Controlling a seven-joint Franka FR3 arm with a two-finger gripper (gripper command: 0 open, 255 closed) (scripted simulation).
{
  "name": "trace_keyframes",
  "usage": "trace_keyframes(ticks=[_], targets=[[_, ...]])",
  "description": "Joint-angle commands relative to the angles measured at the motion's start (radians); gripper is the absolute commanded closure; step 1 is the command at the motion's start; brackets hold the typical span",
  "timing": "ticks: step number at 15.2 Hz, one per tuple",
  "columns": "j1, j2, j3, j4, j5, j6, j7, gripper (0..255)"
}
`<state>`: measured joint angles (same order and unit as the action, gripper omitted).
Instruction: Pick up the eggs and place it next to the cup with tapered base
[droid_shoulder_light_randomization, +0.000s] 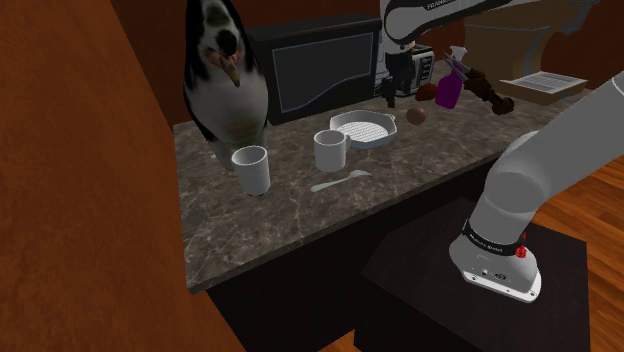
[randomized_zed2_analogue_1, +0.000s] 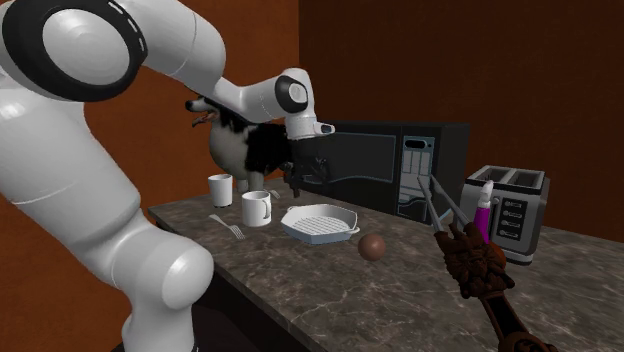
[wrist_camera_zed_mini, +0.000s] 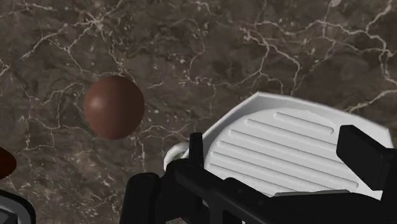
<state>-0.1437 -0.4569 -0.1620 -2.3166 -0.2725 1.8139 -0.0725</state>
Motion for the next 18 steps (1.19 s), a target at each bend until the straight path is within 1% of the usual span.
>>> trace_keyframes(ticks=[1, 7, 13, 14, 18], targets=[[-0.020, 0.051, -0.011, 0.009, -0.028, 0.033, 0.021, 0], [-0.083, 0.214, -0.059, 0.058, -0.110, 0.124, 0.077, 0], [-0.141, 0.382, -0.111, 0.138, -0.179, 0.193, 0.133, 0], [-0.147, 0.400, -0.117, 0.148, -0.185, 0.199, 0.139, 0], [-0.157, 0.419, -0.128, 0.117, -0.195, 0.252, 0.142, 0]])
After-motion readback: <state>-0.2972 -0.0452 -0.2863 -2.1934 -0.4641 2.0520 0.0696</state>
